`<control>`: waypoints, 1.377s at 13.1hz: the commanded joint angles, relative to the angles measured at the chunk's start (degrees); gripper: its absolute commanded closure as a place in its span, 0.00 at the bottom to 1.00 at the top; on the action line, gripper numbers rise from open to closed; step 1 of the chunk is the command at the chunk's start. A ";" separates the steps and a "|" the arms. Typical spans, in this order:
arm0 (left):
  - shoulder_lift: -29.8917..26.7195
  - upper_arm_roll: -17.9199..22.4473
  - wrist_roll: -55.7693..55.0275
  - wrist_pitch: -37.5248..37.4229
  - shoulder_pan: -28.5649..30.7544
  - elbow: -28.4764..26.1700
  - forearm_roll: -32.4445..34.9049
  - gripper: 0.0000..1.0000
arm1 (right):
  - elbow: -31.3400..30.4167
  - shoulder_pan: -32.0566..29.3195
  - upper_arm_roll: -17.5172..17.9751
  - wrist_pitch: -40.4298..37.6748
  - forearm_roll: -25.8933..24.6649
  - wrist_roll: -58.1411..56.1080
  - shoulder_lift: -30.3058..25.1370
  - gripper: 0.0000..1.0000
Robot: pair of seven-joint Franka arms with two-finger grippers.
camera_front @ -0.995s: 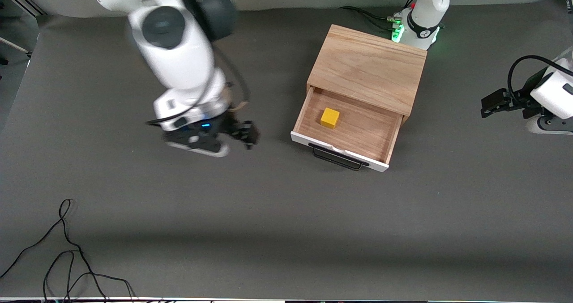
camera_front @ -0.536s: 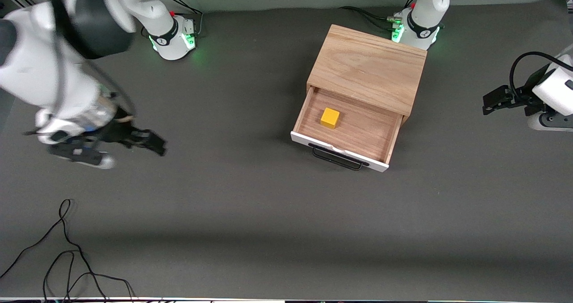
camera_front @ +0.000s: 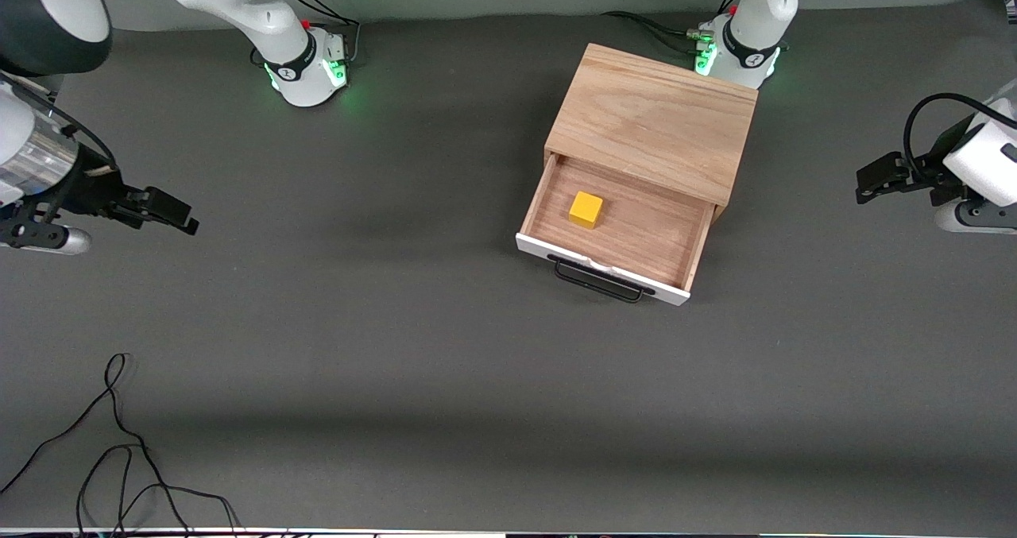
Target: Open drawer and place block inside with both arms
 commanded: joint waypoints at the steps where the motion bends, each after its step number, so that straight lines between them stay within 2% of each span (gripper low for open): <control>1: -1.03 0.49 0.99 -0.35 -0.59 -0.93 0.76 0.00 | -1.09 -2.97 5.30 -0.60 -4.35 -0.56 -1.16 0.00; 2: -1.03 0.49 0.99 -0.43 -0.59 -0.93 0.76 0.00 | -0.82 -4.73 6.97 -0.43 -4.36 -1.34 -1.08 0.00; 3: -1.03 0.49 0.99 -0.43 -0.59 -0.93 0.76 0.00 | -0.82 -5.01 7.16 -0.43 -4.36 -2.91 -0.81 0.00; 8: -0.95 0.40 0.99 -0.43 -0.68 -0.93 0.76 0.00 | 2.69 -5.19 7.07 -0.69 -4.36 -6.36 1.65 0.00; 18: -0.86 0.49 0.99 -0.52 -0.68 -1.01 0.76 0.00 | 2.69 -5.19 6.81 -1.57 -4.36 -6.35 1.74 0.00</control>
